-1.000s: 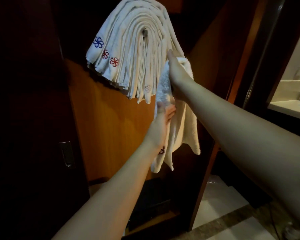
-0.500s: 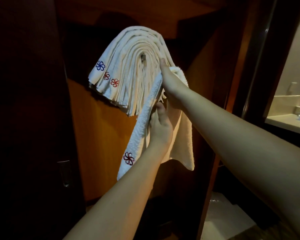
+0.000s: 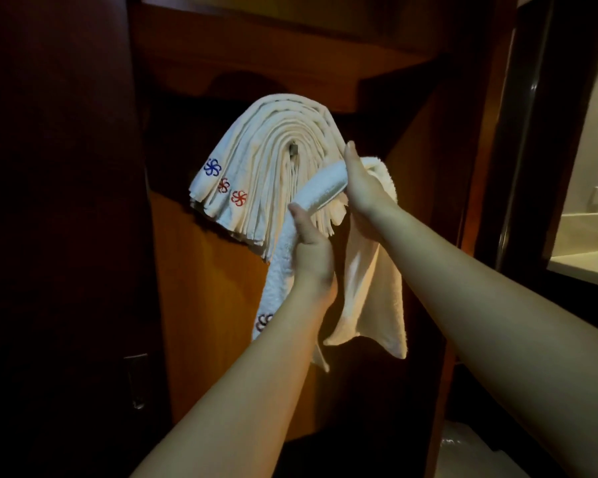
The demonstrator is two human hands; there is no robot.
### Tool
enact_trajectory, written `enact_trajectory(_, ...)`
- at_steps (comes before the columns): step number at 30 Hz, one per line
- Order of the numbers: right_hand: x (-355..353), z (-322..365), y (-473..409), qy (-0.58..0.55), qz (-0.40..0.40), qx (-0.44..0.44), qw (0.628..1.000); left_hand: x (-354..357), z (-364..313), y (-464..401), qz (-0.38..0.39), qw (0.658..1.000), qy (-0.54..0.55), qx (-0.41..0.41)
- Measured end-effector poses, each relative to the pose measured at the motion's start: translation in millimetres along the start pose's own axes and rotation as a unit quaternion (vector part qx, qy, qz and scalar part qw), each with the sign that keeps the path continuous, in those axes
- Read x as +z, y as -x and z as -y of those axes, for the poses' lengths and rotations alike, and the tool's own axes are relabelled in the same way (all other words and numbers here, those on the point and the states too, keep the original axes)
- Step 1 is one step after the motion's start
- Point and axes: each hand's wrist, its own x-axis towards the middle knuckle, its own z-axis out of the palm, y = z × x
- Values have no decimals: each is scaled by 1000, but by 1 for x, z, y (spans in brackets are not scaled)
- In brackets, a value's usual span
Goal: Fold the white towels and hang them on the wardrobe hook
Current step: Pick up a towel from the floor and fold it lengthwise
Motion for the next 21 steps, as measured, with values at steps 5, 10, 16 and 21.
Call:
enact_trajectory(5,8,-9,-6,22,3,-28,999,-3,-10,-5,-30,996,-43,74)
enact_trajectory(10,3,-15,-24,46,31,-33,998,-21,-21,-55,-51,989,-127,49)
enact_trajectory(16,-12,-29,-54,89,89,-48,991,-37,-59,-102,-82,974,-198,78)
enact_trajectory(21,-32,-36,-90,165,122,-97,974,-44,-87,-147,-93,970,-201,103)
